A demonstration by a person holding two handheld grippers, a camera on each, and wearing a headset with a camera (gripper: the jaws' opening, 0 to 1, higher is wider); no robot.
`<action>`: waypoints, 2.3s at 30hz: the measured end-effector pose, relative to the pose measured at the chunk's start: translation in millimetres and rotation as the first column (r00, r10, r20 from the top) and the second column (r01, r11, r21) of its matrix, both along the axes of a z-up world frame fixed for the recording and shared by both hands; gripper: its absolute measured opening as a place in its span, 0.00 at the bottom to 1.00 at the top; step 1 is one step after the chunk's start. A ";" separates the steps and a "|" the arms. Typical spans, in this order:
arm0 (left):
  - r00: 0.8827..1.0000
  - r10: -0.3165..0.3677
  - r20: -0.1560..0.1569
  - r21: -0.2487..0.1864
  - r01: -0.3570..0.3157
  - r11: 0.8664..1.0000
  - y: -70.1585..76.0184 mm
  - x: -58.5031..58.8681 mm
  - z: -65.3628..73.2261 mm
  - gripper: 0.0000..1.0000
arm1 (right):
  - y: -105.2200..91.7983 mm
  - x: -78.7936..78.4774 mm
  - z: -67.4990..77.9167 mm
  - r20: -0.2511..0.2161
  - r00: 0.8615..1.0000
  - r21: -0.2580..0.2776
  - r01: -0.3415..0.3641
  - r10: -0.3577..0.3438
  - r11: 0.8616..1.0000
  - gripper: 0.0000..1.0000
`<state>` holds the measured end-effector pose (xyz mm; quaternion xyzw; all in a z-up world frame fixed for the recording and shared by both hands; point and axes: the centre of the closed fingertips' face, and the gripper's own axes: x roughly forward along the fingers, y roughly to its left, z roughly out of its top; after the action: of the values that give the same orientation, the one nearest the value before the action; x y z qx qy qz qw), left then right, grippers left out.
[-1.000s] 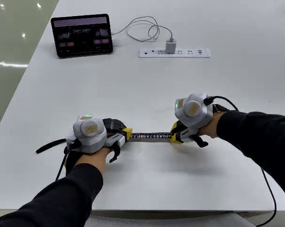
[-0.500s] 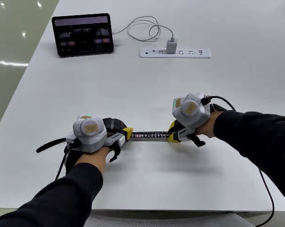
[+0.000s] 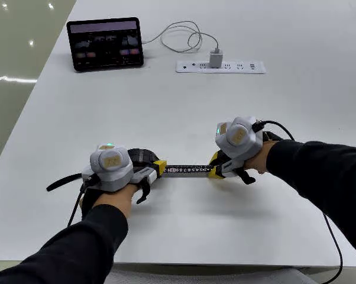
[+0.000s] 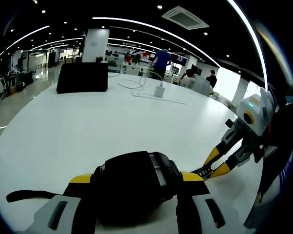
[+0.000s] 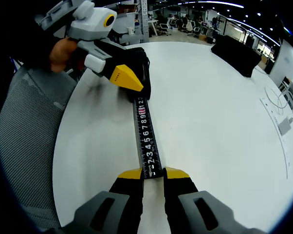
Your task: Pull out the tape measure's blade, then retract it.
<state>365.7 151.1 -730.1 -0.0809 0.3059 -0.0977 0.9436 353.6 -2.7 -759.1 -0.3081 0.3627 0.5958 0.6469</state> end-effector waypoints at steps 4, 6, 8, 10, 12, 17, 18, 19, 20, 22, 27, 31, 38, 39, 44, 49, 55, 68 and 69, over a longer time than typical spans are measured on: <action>1.000 -0.006 -0.001 0.002 0.006 1.000 -0.2 0.2 -0.3 0.62 | 5.7 0.0 -1.0 0.000 1.000 0.005 -0.001 0.001 1.000 0.11; 1.000 -0.006 -0.002 0.002 0.006 1.000 0.0 0.5 -0.5 0.62 | 7.2 0.2 -1.1 0.002 1.000 0.007 -0.004 0.004 1.000 0.11; 1.000 -0.007 -0.002 0.002 0.007 1.000 -0.1 0.5 -0.7 0.62 | 7.9 1.0 -1.1 0.002 1.000 0.008 -0.004 0.004 1.000 0.11; 1.000 -0.006 -0.002 0.003 0.006 1.000 -0.2 0.5 -0.8 0.62 | 8.2 1.1 -1.2 0.001 1.000 0.009 -0.002 0.002 1.000 0.11; 1.000 -0.004 -0.003 0.000 0.004 1.000 -0.2 0.4 -0.7 0.62 | 9.5 1.7 -1.9 -0.005 1.000 0.015 0.008 -0.008 1.000 0.11; 1.000 -0.005 -0.004 0.000 0.005 1.000 -0.2 0.6 -1.0 0.62 | 12.9 1.6 -1.7 -0.003 1.000 0.020 0.008 -0.008 1.000 0.11; 1.000 -0.005 -0.004 0.000 0.005 1.000 -0.2 0.6 -1.0 0.62 | 13.2 1.8 -1.8 -0.004 1.000 0.021 0.007 -0.007 1.000 0.11; 1.000 -0.005 -0.003 0.000 0.005 1.000 -0.1 0.7 -1.0 0.62 | 13.5 1.9 -1.7 -0.005 1.000 0.022 0.008 -0.008 1.000 0.11; 1.000 -0.005 -0.004 -0.001 0.005 1.000 -0.2 0.6 -0.9 0.62 | 13.7 1.8 -1.7 -0.005 1.000 0.022 0.007 -0.007 1.000 0.11; 1.000 -0.005 -0.003 -0.001 0.005 1.000 -0.2 0.7 -0.8 0.62 | 14.5 1.9 -1.4 -0.004 1.000 0.026 0.008 -0.008 1.000 0.11; 1.000 -0.004 -0.002 -0.003 0.004 1.000 0.1 1.2 -0.6 0.62 | 17.1 2.0 -1.2 -0.004 1.000 0.032 0.009 -0.009 0.999 0.11; 1.000 -0.004 0.001 -0.006 0.004 1.000 0.5 1.3 -0.1 0.62 | 26.3 0.6 -0.6 -0.005 1.000 0.047 0.012 -0.011 0.999 0.11; 1.000 -0.003 0.000 -0.008 0.003 1.000 1.1 1.3 0.0 0.62 | 33.5 0.5 0.7 -0.001 1.000 0.059 0.010 -0.010 0.998 0.11; 1.000 -0.004 0.000 -0.007 0.004 1.000 1.0 1.3 0.0 0.62 | 33.7 0.1 1.0 -0.002 1.000 0.061 0.012 -0.011 0.998 0.11; 1.000 -0.005 0.001 -0.009 0.005 1.000 0.9 0.9 0.1 0.62 | 34.6 -0.7 1.4 0.000 1.000 0.063 0.011 -0.011 0.998 0.12; 1.000 -0.007 0.001 -0.009 0.007 1.000 0.7 0.6 -0.3 0.62 | 37.8 -1.8 1.0 0.005 1.000 0.065 0.007 -0.007 0.998 0.12; 1.000 -0.008 0.000 -0.010 0.008 1.000 0.4 0.3 -0.8 0.63 | 40.2 -2.4 0.8 0.001 1.000 0.070 0.015 -0.015 0.997 0.12; 1.000 -0.009 0.000 -0.009 0.009 1.000 0.3 0.9 -0.8 0.63 | 46.0 -2.2 -1.0 0.000 1.000 0.079 0.008 -0.008 0.997 0.11; 1.000 -0.009 -0.001 -0.009 0.009 1.000 0.3 1.0 -0.8 0.63 | 46.5 -2.1 -1.1 0.003 1.000 0.082 0.002 -0.003 0.997 0.11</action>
<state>366.7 151.4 -730.8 -0.0838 0.3062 -0.1034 0.9426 351.4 43.8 -760.2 -0.2816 0.3372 0.6090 0.6604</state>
